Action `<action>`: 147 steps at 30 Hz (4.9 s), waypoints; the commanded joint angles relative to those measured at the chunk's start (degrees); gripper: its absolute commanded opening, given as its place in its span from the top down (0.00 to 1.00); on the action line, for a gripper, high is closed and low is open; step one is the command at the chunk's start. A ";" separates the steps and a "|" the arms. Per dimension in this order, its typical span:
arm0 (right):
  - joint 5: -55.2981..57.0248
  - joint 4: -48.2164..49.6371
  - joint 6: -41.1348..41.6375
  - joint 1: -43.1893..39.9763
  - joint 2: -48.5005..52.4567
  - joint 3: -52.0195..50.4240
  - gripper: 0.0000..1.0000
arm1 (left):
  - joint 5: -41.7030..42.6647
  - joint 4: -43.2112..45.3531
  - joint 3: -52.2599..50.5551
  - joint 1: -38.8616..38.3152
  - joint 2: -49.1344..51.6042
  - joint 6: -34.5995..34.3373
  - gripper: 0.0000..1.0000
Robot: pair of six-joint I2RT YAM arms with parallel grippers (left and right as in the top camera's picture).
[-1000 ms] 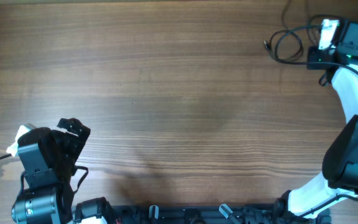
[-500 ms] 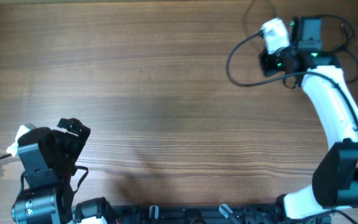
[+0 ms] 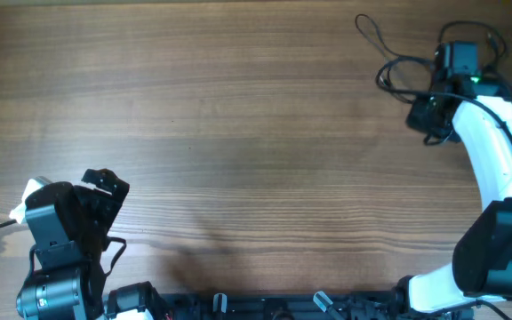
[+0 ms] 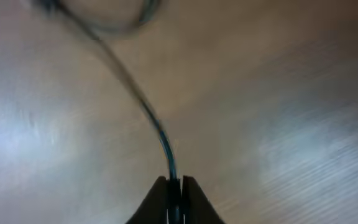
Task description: Untangle cables
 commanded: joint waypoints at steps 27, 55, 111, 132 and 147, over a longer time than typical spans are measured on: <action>-25.70 3.45 -19.61 -0.61 -19.28 0.24 0.00 | 0.07 0.17 0.09 0.37 -0.13 -0.13 0.00; -26.03 -11.58 -19.69 1.62 -44.98 0.24 0.00 | 0.07 0.17 0.09 0.35 -0.13 -0.13 0.00; -16.50 49.72 -12.52 1.64 -96.85 -75.12 0.00 | 0.07 0.17 0.09 0.37 -0.13 -0.13 0.00; -16.09 49.90 -16.72 1.64 -96.83 -75.10 0.00 | 0.07 0.17 0.09 0.37 -0.13 -0.13 0.00; -16.09 49.90 -16.74 1.64 -96.83 -75.10 0.00 | 0.07 0.13 -0.68 -0.74 -11.23 -0.13 0.00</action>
